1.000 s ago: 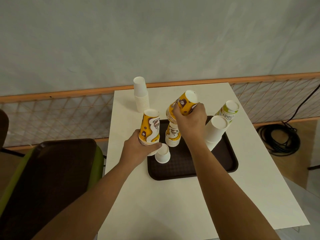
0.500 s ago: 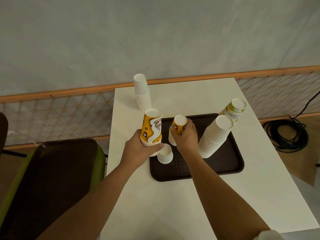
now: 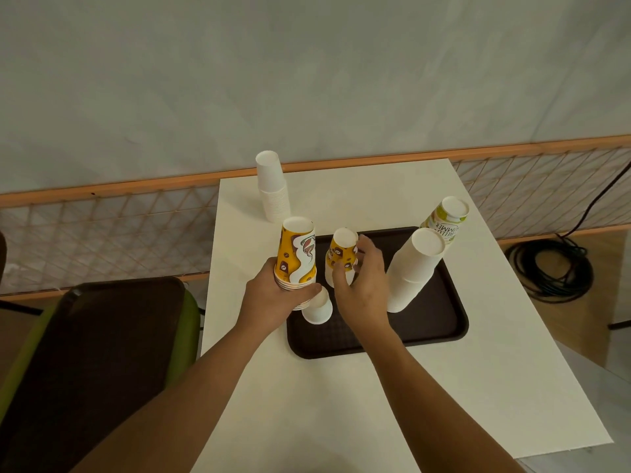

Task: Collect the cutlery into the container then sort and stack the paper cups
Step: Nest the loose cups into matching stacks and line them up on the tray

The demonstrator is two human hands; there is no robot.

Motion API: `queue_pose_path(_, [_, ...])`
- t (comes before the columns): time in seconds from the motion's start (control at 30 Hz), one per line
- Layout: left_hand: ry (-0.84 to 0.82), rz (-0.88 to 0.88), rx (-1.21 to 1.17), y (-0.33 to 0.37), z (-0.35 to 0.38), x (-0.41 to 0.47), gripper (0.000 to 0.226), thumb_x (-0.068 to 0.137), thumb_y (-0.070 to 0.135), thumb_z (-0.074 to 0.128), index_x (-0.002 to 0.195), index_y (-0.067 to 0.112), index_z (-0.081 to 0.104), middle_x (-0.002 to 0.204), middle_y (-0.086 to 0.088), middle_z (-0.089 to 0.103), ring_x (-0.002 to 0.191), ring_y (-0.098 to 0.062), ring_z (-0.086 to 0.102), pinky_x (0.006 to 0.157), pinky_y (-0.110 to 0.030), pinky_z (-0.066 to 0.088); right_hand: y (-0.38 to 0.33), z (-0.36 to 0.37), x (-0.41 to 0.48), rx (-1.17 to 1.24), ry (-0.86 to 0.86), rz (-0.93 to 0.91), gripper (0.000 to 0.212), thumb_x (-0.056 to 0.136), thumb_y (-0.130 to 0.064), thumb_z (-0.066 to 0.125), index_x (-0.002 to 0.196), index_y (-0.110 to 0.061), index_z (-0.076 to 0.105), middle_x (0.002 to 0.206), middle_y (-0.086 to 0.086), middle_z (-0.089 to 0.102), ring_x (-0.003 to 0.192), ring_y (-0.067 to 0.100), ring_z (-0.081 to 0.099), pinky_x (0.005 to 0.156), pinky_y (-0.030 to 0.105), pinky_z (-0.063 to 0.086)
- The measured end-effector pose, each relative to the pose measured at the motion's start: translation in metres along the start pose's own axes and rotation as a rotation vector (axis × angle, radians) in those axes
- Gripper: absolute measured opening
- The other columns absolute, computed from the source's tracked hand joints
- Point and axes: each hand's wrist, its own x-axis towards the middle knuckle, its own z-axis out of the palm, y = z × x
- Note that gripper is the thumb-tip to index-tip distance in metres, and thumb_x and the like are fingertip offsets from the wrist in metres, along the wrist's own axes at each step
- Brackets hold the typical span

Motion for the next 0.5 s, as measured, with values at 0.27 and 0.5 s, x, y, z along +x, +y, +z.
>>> queue_pose_path(0.27, [-0.027,0.058,0.039,0.016,0.003,-0.008,0.099,0.051,0.081,0.073,0.136,0.036,0.048,0.115,0.022,0.059,0.098,-0.002,0.056,0.071,-0.004,0.037,-0.062,-0.032,0.011,0.139,-0.348,-0.003,0.066,0.091,-0.059,0.064,0.146,-0.028,0.046,0.131,-0.014,0.057,0.114,0.004,0.060,0.078,0.007,0.046])
queue_pose_path(0.5, [-0.042,0.131,0.008,0.031,0.006,-0.017,0.103,0.046,0.082,0.075,0.135,0.038,0.048,0.111,0.024,0.061,0.098,-0.006,0.061,0.079,-0.011,0.045,-0.080,-0.042,0.026,0.021,-0.481,-0.039,0.052,0.083,-0.043,0.080,0.125,-0.023,0.058,0.116,-0.007,0.065,0.101,0.009,0.065,0.079,0.014,0.051])
